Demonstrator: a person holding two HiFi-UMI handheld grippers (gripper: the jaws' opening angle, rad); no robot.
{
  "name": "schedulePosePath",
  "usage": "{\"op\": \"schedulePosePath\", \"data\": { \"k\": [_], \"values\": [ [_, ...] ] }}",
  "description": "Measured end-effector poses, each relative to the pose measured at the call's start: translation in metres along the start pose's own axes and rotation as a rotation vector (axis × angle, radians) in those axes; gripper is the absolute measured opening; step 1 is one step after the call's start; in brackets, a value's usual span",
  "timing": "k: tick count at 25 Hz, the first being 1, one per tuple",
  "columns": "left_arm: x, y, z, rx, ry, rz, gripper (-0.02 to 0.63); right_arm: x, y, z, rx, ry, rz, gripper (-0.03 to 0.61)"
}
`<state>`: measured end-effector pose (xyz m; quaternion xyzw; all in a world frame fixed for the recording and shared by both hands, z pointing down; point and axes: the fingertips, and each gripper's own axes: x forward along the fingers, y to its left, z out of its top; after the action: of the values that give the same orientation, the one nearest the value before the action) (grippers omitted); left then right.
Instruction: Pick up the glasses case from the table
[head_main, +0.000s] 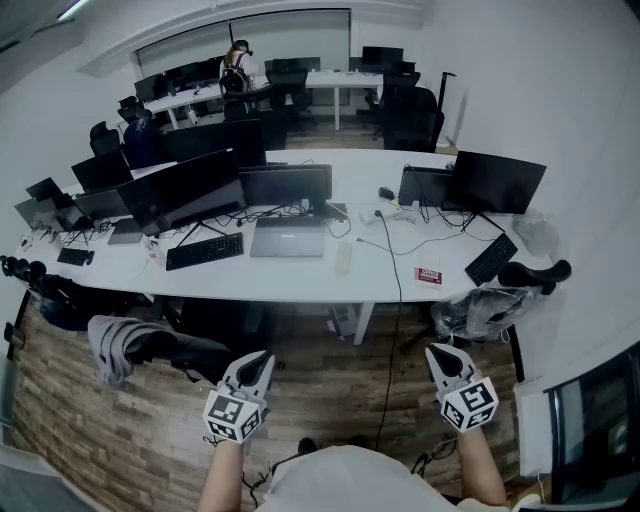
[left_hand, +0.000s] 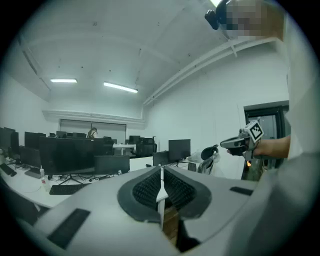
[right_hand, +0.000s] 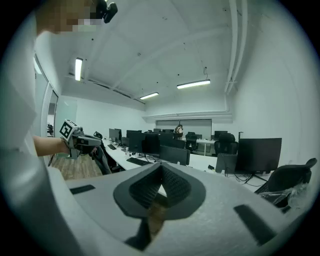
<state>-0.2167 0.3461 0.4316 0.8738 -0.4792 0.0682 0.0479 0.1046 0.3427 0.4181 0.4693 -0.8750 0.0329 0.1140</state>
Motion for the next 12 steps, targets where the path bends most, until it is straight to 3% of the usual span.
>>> {"op": "schedulePosePath", "data": {
  "k": [12],
  "values": [
    [0.010,-0.012,-0.003,0.002,0.016,0.008,0.012,0.000,-0.020,-0.005,0.015,-0.004,0.000,-0.003]
  ]
}}
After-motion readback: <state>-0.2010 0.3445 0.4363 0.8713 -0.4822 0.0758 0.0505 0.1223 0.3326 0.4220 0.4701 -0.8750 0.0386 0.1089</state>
